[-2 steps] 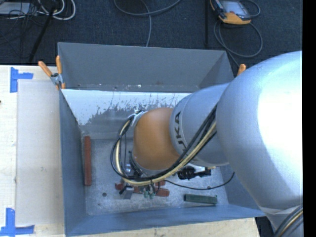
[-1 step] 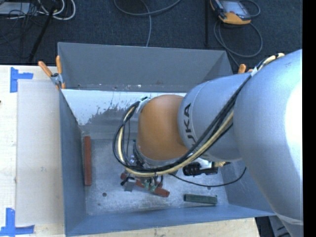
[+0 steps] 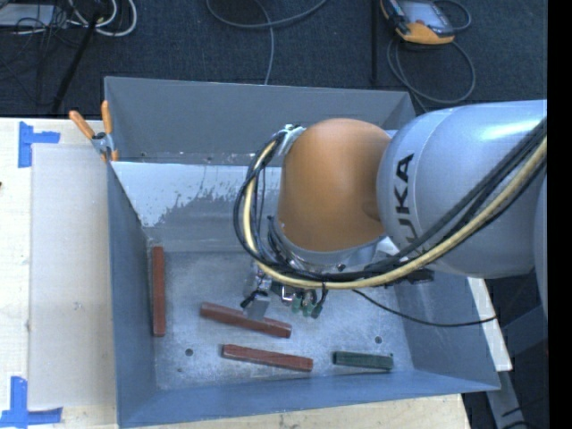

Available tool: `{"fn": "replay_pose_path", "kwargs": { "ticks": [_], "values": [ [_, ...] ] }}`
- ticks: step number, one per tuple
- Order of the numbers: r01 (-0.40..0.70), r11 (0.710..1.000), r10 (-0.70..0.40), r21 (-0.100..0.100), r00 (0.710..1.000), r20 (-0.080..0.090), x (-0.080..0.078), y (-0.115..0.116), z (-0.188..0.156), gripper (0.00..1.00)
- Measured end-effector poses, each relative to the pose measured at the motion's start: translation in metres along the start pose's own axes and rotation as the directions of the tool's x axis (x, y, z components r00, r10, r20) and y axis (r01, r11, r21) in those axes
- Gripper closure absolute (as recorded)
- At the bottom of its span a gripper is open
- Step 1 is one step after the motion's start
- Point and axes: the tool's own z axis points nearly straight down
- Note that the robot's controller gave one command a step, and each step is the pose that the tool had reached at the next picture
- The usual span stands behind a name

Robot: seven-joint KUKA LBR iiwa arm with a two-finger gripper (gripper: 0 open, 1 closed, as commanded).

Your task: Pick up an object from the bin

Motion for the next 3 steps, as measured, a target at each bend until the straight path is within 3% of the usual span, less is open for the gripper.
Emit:
{"fn": "replay_pose_path", "kwargs": {
  "ticks": [1,2,3],
  "values": [
    [0.000,1.000,0.000,0.003,1.000,-0.007,0.001,0.000,0.005,0.00],
    [0.061,0.998,-0.061,0.005,0.998,-0.010,-0.044,-0.001,0.148,0.00],
    [0.188,0.982,-0.187,0.003,0.982,-0.002,-0.117,-0.016,0.153,0.00]
  ]
}}
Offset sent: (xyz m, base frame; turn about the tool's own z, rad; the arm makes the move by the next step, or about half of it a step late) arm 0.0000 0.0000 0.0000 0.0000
